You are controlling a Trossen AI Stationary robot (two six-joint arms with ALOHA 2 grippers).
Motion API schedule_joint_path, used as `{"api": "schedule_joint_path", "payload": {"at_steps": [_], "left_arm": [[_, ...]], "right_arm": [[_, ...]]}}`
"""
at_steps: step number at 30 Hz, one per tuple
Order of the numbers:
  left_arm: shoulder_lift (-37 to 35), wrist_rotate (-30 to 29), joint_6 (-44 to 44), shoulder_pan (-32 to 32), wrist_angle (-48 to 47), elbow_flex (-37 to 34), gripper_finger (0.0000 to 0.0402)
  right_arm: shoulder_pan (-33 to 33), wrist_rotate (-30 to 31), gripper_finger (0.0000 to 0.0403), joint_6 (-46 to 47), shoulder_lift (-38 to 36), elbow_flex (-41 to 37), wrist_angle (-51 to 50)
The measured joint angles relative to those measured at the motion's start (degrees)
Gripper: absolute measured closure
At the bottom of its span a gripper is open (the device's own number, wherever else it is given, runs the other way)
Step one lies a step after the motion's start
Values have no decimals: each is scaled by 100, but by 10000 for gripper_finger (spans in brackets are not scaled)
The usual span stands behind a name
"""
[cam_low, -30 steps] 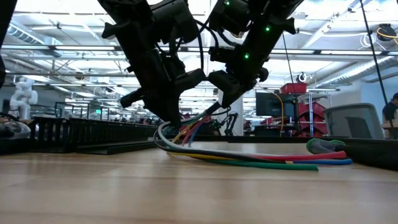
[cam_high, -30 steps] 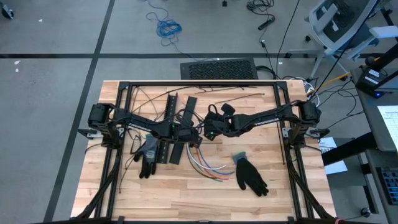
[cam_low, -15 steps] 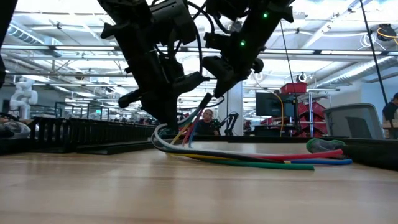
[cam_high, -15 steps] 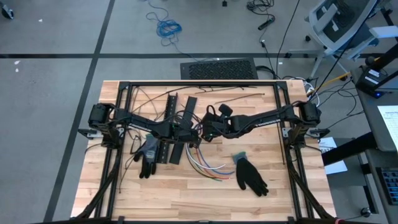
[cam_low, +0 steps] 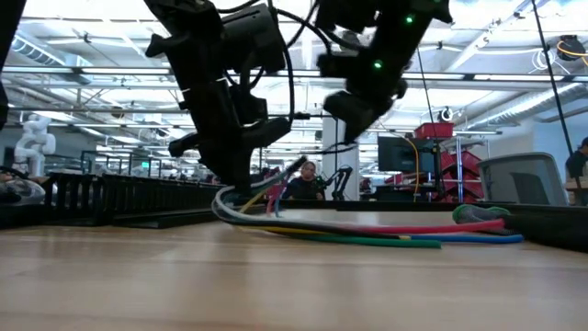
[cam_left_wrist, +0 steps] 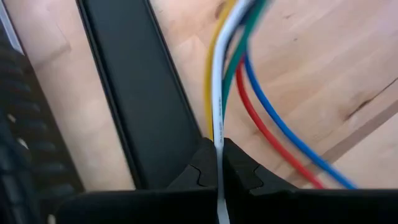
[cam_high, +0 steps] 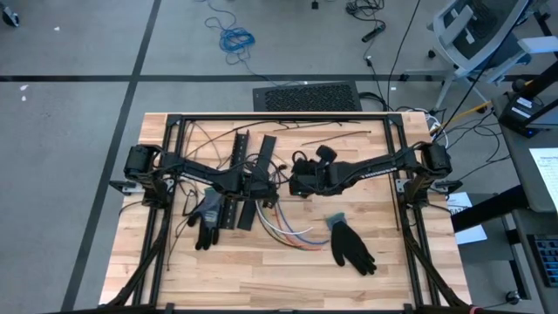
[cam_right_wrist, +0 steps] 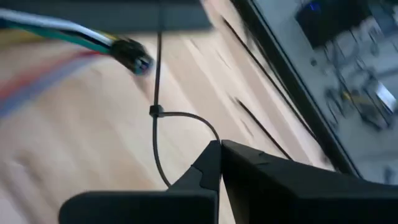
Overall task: Ziptie cables
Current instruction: Wrap the cable wires with the black ziptie
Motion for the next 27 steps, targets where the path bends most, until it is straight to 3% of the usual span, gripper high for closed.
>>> {"api": "schedule_joint_path", "payload": {"at_steps": [6, 9, 11, 15, 19, 22, 27], "left_arm": [[0, -26, 142, -54, -3, -283, 398], [0, -13, 204, -52, 270, -461, 398], [-1, 138, 430, -52, 837, -615, 398], [0, 995, 1618, -63, 2407, -806, 398], [-12, 2143, 3140, -61, 3633, -807, 394], [-79, 2235, 3532, -53, 3303, -809, 394], [-93, 1854, 3582, 62, 1555, -795, 398]], "right_arm": [[-145, 60, 403, 768, -627, -432, -691], [-151, 47, 403, 1271, -1261, -1021, -200], [-154, -146, 403, 1370, -1771, -1497, 657], [-198, -1255, 403, 1076, -2696, -2629, 2929], [-174, -1591, 403, 1759, -3094, -3446, 3335], [-55, -1602, 403, 2256, -3224, -3868, 3325], [184, -1610, 403, 2884, -3351, -4358, 3154]]}}
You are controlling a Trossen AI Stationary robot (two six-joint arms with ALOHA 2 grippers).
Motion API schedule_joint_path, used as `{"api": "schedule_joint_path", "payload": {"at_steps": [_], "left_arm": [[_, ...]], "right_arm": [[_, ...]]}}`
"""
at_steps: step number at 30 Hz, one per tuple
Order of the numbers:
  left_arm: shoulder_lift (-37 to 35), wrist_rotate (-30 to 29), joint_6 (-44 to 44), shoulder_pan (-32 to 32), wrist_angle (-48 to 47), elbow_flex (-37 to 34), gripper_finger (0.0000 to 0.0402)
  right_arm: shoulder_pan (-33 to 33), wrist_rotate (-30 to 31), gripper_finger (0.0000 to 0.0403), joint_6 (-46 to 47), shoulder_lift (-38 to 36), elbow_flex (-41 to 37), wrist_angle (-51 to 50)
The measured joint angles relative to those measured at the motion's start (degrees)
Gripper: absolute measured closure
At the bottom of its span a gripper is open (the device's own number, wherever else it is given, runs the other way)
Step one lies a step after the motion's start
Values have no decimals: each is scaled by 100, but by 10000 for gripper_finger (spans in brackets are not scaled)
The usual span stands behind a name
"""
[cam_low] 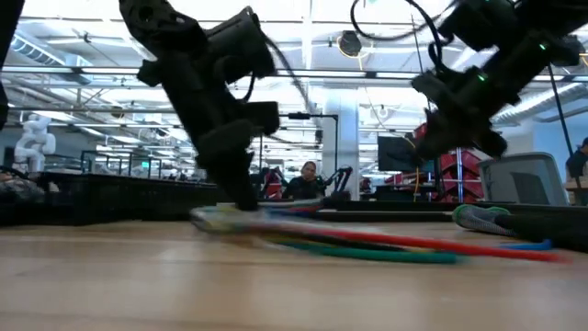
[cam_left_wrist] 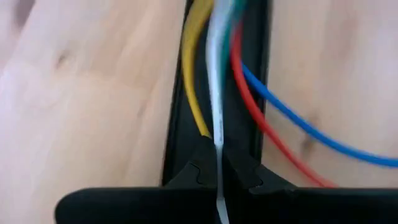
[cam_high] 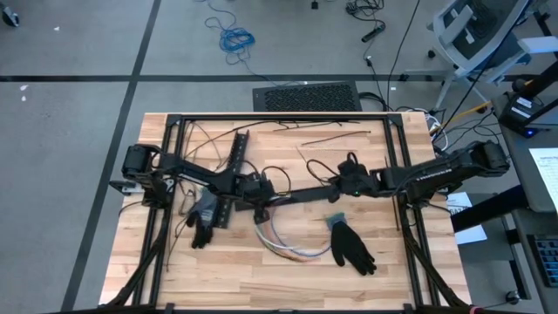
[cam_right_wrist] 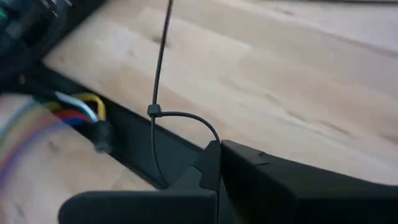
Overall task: Ziptie cables
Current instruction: Wrap the cable wires with the black ziptie
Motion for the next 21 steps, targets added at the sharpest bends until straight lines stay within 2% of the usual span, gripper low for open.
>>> {"api": "schedule_joint_path", "payload": {"at_steps": [5, 10, 14, 19, 21], "left_arm": [[-206, -83, 393, -8, -611, -70, 398], [-512, -800, 522, 337, -523, -156, 398], [-797, -594, 663, 619, -474, -64, 398], [-1528, -413, 801, 646, -513, 27, 398], [-1923, -483, 776, 607, -656, 27, 398]], "right_arm": [[38, -132, 403, 85, 17, -174, 19], [-210, -59, 403, -117, 18, -197, 111], [-372, -156, 403, -702, 18, -197, 524], [-502, -710, 403, -1107, 18, -197, 517], [-498, -1157, 403, -1354, 18, -197, 551]]}}
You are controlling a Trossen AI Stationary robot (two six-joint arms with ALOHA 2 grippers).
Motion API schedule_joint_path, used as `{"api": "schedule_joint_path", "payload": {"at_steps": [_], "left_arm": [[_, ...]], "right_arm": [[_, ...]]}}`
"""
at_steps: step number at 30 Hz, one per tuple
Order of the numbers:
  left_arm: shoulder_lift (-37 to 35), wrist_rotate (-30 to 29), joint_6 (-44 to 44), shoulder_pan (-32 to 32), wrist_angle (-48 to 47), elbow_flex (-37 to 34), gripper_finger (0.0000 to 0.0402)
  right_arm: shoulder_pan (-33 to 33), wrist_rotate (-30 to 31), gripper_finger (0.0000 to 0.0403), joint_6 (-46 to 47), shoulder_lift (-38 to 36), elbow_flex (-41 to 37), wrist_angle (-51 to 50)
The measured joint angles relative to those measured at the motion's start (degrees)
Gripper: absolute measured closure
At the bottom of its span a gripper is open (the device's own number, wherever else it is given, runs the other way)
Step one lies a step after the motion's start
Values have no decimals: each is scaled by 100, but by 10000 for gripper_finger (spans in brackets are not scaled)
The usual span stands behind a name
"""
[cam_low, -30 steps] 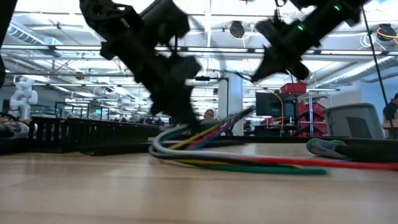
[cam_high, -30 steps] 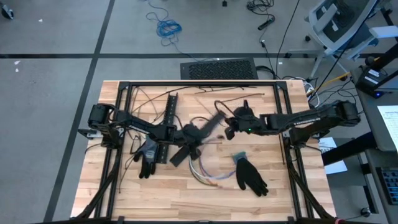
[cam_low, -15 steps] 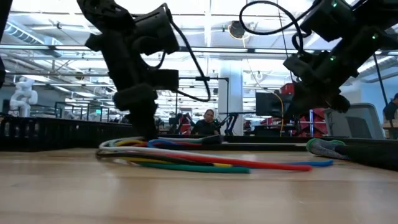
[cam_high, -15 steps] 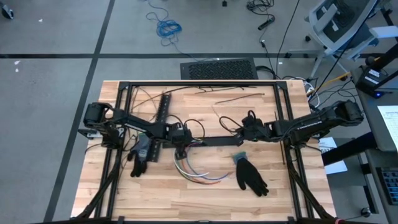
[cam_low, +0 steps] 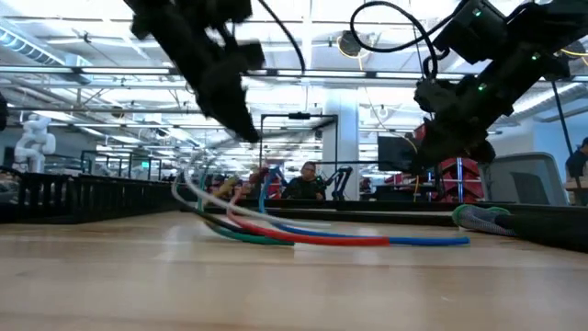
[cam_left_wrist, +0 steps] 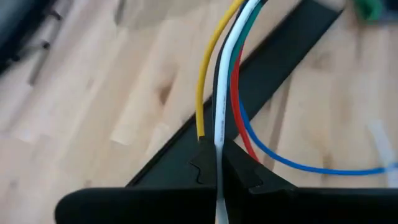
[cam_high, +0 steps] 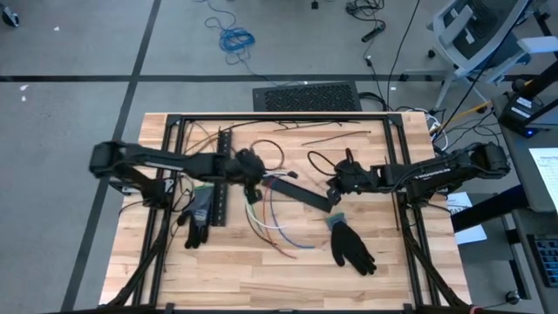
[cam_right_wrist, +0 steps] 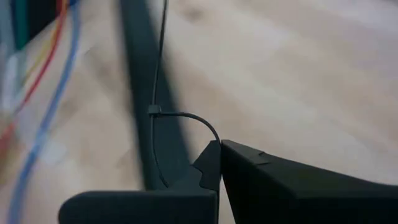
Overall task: Ziptie cables
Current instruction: Wrap the cable wires with the black ziptie
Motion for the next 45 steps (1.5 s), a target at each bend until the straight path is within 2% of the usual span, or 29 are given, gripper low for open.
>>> {"api": "schedule_joint_path", "payload": {"at_steps": [4, 7, 10, 13, 17, 20, 25, 27, 30, 33, 39, 45], "left_arm": [[-911, -471, -34, -97, -258, 0, 398], [-1568, -544, -29, -133, -236, 2, 398], [-2069, -538, 15, -179, -400, 9, 398], [-2370, -416, 20, -248, -976, 64, 398], [-2495, -432, 141, -337, -2141, 355, 398], [-2504, -616, 492, -331, -2299, 490, 398], [-2394, -623, 907, -336, -2275, 581, 398], [-2326, -611, 881, -332, -2304, 579, 398], [-2300, -489, 879, -332, -2288, 579, 396], [-2298, -466, 927, -332, -2300, 579, 390], [-2305, -669, 1036, -332, -2907, 743, 397], [-2302, -862, 1015, -332, -3025, 764, 398]], "right_arm": [[52, -1082, 403, -382, 11, 0, 262], [196, -1561, 403, -481, 134, 0, 809], [356, -1697, 403, -408, 445, 13, 1385], [496, -1699, 403, -265, 972, 102, 1540], [676, -2116, 403, -439, 1790, 520, 1747], [798, -2298, 403, -829, 2332, 1007, 1668], [797, -2198, 403, -1048, 3060, 1543, 1628], [697, -1956, 403, -1008, 3230, 1611, 1577], [570, -1443, 403, -874, 3322, 1615, 1524], [436, -1228, 397, -942, 3243, 1622, 1261], [297, -1156, 331, -1749, 2969, 1620, 888], [289, -1126, 245, -1911, 2691, 1620, 676]]}}
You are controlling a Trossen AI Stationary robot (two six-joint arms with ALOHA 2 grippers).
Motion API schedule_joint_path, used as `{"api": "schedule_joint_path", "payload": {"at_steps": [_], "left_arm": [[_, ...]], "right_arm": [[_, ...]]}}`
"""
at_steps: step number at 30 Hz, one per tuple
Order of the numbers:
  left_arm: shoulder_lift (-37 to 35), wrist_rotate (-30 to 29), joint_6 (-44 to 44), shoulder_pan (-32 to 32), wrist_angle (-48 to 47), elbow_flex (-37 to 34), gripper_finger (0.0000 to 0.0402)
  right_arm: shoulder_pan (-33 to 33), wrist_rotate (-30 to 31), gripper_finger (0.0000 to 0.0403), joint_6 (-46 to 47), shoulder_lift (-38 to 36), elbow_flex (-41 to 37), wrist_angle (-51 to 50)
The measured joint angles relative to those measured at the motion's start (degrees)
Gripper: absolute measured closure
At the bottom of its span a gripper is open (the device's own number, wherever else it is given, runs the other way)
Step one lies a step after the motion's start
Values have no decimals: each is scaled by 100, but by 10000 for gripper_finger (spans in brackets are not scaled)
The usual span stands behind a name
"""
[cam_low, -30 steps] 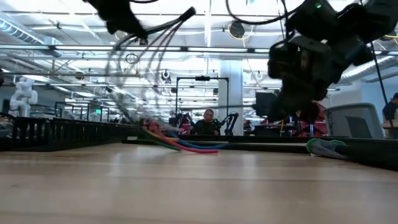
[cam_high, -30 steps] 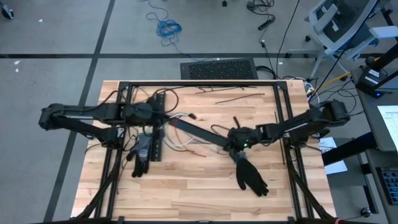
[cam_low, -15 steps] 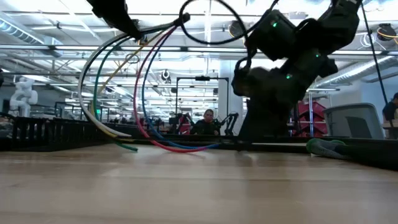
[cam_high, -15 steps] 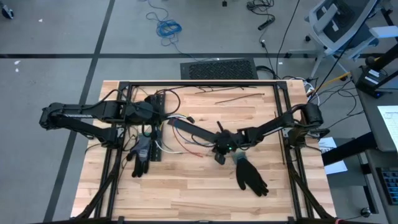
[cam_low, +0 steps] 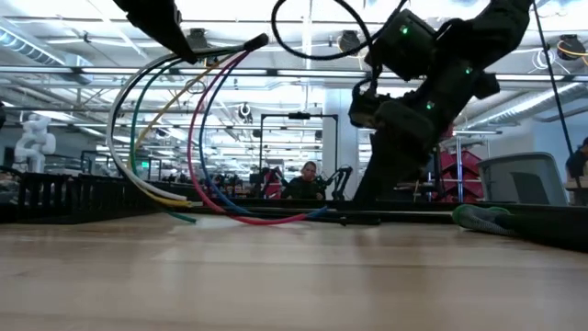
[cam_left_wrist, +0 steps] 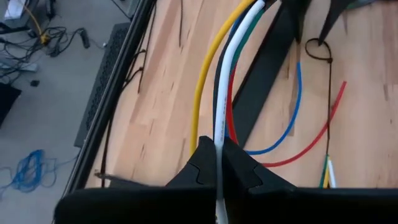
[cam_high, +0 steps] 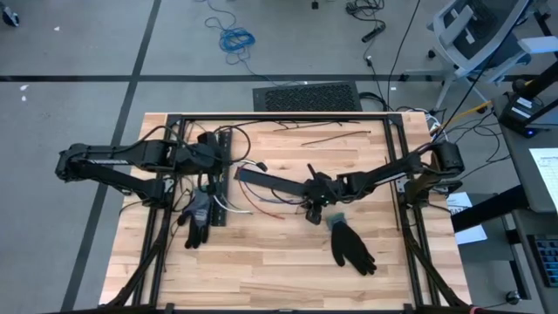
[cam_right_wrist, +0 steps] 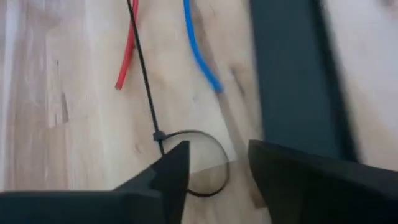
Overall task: Ziptie cables
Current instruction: Wrap the cable wires with the black ziptie
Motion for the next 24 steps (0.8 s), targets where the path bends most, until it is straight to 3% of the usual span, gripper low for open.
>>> {"api": "schedule_joint_path", "payload": {"at_steps": [4, 7, 9, 14, 19, 24], "left_arm": [[110, 440, -63, 1, 10, 9, 398], [420, 904, -16, 0, 78, 10, 398], [762, 1045, 142, 0, 245, 10, 398], [2024, 1226, 519, 1, 1070, 10, 398], [3252, 1129, 640, -11, 1239, 51, 398], [3753, 1191, 616, -45, 1674, 304, 398]], "right_arm": [[-204, 995, 209, -105, -554, 0, -517], [-524, 2045, 197, -273, -1169, 0, -1144], [-777, 2439, 196, -371, -1595, 0, -1558], [-1410, 2373, 198, -420, -2564, 0, -2439], [-1622, 2338, 199, -265, -3203, 0, -3063], [-1625, 2327, 199, -258, -3460, 0, -3221]]}}
